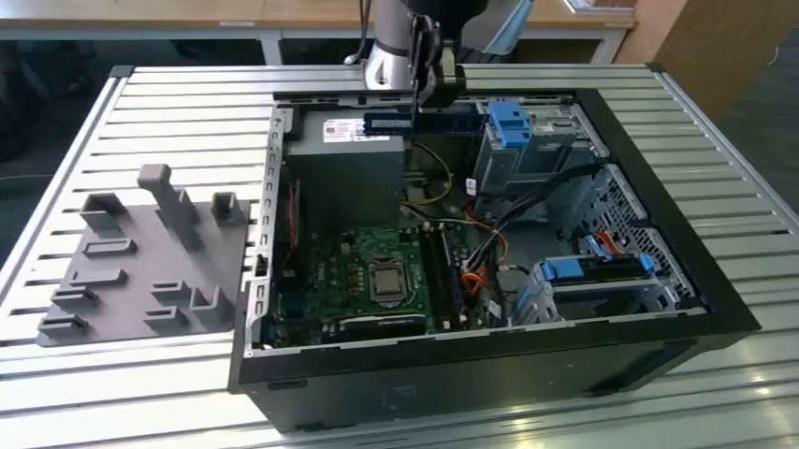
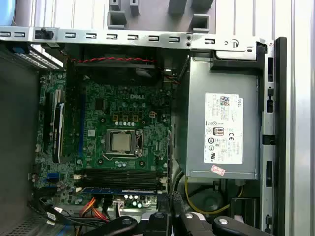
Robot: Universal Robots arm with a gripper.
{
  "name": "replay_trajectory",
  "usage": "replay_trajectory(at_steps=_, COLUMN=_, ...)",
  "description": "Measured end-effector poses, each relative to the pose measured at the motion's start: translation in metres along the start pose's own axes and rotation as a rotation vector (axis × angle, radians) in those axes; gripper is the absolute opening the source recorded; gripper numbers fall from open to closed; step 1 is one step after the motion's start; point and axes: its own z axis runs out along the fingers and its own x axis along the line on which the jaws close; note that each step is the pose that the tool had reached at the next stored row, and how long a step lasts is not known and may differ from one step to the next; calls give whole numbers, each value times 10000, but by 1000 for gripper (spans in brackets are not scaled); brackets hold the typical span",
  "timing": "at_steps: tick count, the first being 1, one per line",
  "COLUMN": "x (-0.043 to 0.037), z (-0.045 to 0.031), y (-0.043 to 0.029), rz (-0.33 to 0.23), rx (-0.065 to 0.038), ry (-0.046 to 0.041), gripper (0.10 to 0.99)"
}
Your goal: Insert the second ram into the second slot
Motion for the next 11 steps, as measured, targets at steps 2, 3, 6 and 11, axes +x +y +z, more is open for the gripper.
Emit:
replay_trajectory(at_steps=2, x=0, z=0, y=0, rz=0, rx=0, ry=0, gripper=141)
replay_trajectory(at_steps=3, x=4, z=-1, y=0, rz=0, rx=-1, ry=1, gripper=141)
replay_trajectory(at_steps=6, x=38, z=-1, y=1, rz=0, rx=-1, ry=2, gripper=141)
replay_trajectory(at_steps=11, x=176, z=-3, y=5, rz=0, rx=0, ry=2, gripper=141)
